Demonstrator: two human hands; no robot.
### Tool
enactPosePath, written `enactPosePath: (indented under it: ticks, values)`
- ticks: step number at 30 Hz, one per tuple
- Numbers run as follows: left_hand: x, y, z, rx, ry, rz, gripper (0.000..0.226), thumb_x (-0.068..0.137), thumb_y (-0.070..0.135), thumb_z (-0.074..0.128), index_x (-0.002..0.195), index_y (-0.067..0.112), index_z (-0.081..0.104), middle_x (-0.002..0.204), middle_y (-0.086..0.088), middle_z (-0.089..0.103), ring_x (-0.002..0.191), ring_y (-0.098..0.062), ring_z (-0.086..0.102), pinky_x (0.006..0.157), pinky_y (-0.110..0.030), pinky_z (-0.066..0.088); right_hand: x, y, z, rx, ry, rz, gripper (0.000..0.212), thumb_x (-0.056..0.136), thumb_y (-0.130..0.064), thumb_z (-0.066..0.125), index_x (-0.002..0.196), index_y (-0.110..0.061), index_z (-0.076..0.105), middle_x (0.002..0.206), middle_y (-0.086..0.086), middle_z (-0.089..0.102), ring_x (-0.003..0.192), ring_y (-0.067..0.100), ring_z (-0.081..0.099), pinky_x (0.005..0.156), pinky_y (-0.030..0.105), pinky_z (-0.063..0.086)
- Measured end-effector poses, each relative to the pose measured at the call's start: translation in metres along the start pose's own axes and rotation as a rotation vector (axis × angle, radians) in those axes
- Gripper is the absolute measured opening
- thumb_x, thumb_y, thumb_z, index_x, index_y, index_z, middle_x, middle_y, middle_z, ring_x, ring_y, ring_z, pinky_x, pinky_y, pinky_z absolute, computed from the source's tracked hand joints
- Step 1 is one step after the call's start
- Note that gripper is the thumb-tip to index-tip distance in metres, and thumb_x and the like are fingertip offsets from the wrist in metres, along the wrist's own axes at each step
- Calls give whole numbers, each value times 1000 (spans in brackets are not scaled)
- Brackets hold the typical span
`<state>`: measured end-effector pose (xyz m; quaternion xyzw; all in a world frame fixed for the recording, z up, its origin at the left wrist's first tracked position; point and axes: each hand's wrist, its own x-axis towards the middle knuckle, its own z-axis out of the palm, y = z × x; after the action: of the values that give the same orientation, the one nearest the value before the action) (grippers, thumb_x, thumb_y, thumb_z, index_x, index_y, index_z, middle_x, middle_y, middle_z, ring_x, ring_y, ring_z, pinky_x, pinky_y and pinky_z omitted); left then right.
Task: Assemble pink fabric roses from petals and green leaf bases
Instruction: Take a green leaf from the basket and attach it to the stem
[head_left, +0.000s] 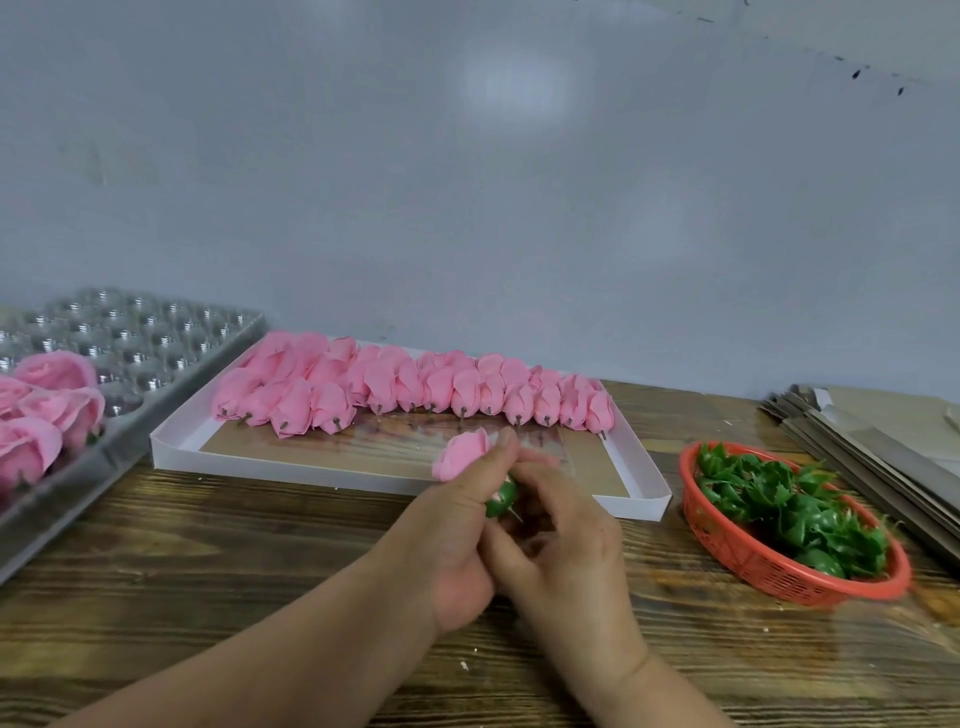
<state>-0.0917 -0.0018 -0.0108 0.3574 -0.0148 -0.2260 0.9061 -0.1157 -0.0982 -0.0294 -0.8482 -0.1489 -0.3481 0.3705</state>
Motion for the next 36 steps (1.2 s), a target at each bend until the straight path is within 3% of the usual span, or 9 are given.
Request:
enactPosePath:
  ticks: [3,8,13,17,20,23,25,29,36]
  values:
    - [-2,-3,3,-25,-1,-27,23,67,33,72,65,11,76,88,-12,74,73,-19,72,59,-29,58,2,0,-2,-18,7,-42,30,67,-18,69,96,-12,69,85,-2,69,75,13,64,65,34,52]
    - [-2,5,-3,170,-99,-20,26,62,36,73,74,13,77,81,-10,70,74,-19,67,69,-30,56,8,-4,-5,531,-122,317,12,63,-11,66,74,-15,71,56,-9,55,51,10,42,51,27,41]
    - [-2,7,-8,282,-102,27,38,60,41,72,84,12,78,68,-3,55,45,-9,39,40,-19,32,9,-4,-5,1027,-306,601,8,64,-10,75,61,-10,68,54,9,60,43,13,50,46,19,45]
    - [2,6,-6,192,-47,41,33,58,36,74,78,10,79,85,-14,69,67,-21,67,67,-31,57,4,-3,-2,595,-182,373,25,71,1,71,85,-20,71,66,4,68,61,18,62,63,29,54]
    - [4,1,-5,140,-3,44,31,61,32,72,77,6,78,77,-13,70,69,-20,69,66,-31,59,2,-4,0,332,-91,261,11,67,-12,72,76,-17,66,57,4,54,54,15,48,57,40,46]
    - [1,0,-4,247,-16,88,37,58,34,74,83,7,76,76,-11,67,70,-20,65,70,-31,53,4,-1,0,510,-111,336,18,68,-11,70,65,1,56,53,2,40,53,15,35,49,33,32]
    - [-2,5,-5,350,-66,83,39,59,33,80,90,9,74,73,-9,62,62,-19,56,61,-30,43,7,1,-3,732,-186,458,17,71,0,72,67,8,57,54,12,47,49,18,40,47,29,37]
    - [-2,14,-12,433,-178,19,47,69,32,73,107,6,67,52,1,50,39,-9,39,41,-21,31,10,1,-5,1016,-359,649,10,66,-6,76,66,-2,67,55,11,59,39,12,47,44,22,44]
    - [4,8,-12,358,-79,56,41,64,47,72,84,11,75,59,-9,54,42,-13,45,45,-22,35,8,-4,-4,984,-301,642,4,69,-6,69,65,-8,70,58,12,59,46,13,53,49,22,49]
